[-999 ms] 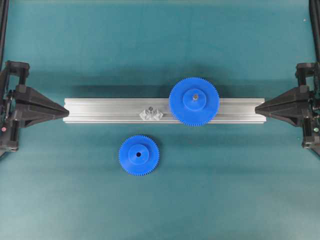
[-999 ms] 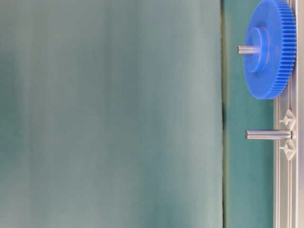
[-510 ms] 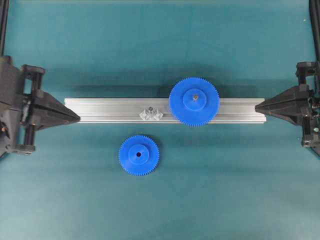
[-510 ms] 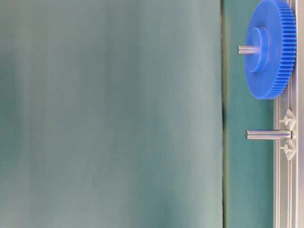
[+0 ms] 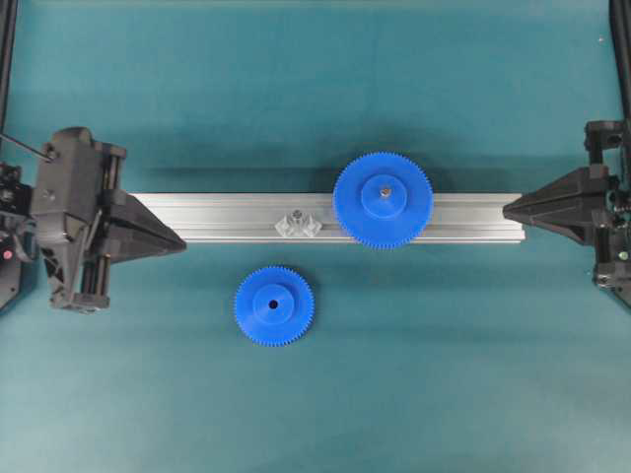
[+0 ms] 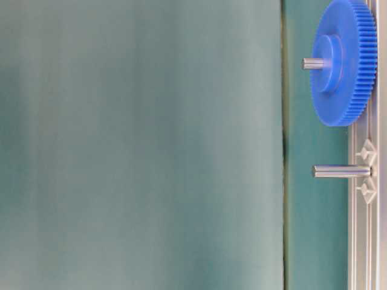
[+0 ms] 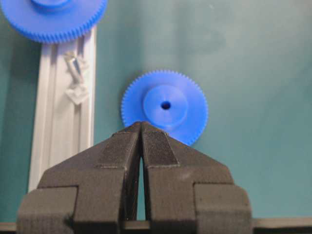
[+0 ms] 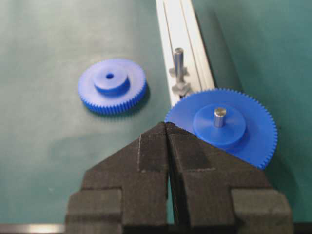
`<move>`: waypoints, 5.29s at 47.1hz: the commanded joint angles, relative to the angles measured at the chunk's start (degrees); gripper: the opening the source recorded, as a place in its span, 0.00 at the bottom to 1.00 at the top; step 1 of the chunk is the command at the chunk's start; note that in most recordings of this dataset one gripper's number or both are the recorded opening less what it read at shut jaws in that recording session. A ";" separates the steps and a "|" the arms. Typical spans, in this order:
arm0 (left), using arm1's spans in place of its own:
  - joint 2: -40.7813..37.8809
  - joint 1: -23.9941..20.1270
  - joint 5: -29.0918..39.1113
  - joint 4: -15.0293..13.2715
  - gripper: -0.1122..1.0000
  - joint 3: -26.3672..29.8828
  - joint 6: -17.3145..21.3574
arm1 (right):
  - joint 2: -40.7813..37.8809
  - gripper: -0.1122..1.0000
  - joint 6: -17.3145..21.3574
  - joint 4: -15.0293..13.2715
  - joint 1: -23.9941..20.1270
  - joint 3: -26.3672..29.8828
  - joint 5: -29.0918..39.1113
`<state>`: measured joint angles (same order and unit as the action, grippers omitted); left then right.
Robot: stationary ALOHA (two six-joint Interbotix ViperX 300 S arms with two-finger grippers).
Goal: Find the location of the shaft and insert the small gear.
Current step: 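Move the left gripper over the small blue gear on the table, then lower the open left gripper around the small gear's hub, then close the left gripper on the hub and lift the gear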
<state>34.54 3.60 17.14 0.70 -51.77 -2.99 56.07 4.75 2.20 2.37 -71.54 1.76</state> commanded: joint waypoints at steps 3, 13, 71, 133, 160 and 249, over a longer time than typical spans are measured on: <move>-3.34 0.62 1.49 0.18 0.10 3.43 -0.18 | -0.53 0.10 0.62 0.09 0.18 1.49 -0.26; -10.02 0.79 4.66 0.18 0.10 7.21 -0.88 | -0.53 0.10 0.62 0.00 0.26 1.49 -0.18; -29.97 2.37 6.50 0.18 0.10 19.34 -2.55 | -0.26 0.10 0.88 0.09 0.18 0.44 -0.26; -42.80 4.57 23.99 0.18 0.10 33.22 2.02 | -0.09 0.10 1.49 0.00 0.26 -0.53 -1.14; -43.51 4.48 26.46 0.18 0.10 34.45 2.11 | 0.53 0.10 1.67 0.09 0.26 -1.05 -1.14; -47.29 3.08 23.91 0.26 0.92 34.28 1.41 | 0.53 0.10 2.02 0.09 0.18 -1.41 -1.14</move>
<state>-13.62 6.50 41.13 0.88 -18.54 -1.49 56.95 6.24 2.20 2.46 -73.48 1.14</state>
